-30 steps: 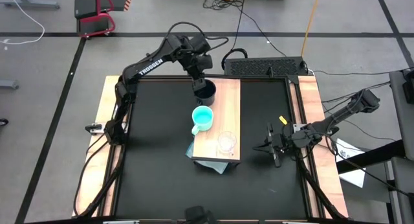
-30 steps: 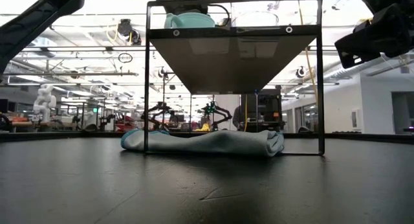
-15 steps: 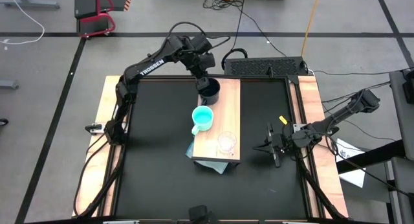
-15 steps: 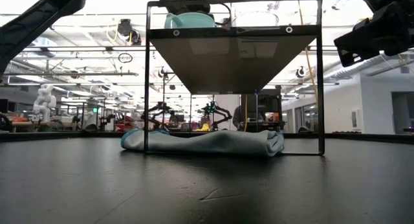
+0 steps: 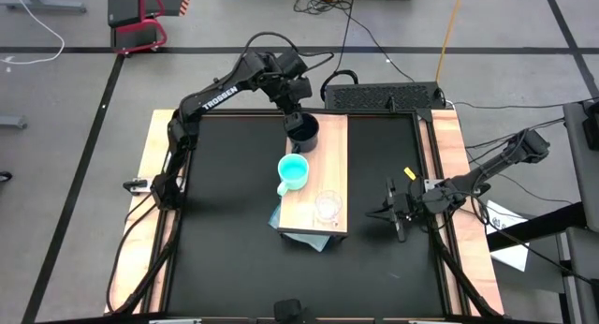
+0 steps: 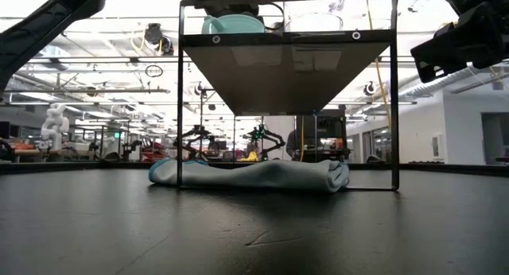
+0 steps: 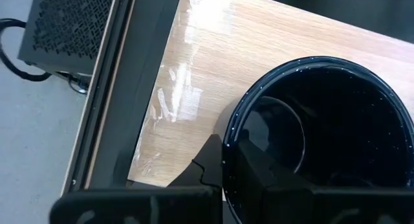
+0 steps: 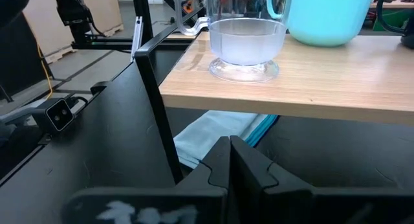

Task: Stack small to large cups/mugs on shelf
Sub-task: Put the dark blue mug on the shelf

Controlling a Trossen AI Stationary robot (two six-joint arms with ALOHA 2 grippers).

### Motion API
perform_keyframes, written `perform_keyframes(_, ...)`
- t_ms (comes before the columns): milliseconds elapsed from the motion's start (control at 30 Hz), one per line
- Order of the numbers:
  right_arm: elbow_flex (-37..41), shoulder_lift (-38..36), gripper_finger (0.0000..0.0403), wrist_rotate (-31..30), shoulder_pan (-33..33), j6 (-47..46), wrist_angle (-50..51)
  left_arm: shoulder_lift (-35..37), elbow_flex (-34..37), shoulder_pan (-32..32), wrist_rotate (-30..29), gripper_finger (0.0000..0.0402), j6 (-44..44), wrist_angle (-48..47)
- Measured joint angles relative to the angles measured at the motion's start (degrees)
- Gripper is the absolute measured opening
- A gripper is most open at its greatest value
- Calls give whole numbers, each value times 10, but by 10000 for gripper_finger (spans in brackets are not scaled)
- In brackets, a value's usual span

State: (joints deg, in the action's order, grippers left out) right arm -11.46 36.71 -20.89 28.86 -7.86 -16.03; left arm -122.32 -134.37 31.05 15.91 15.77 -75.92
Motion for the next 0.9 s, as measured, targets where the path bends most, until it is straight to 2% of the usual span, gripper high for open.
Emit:
perform_keyframes(500,0,0,0,0,0,0,1,1,-1,-27,-64,21,21,-3)
perform_keyframes(733,6,0,0,0,0,0,-2,1,-1,-27,-70,22,17,-3)
perform_keyframes(900,51,0,0,0,0,-3,-74,0,0,-27,-75,38,17,14)
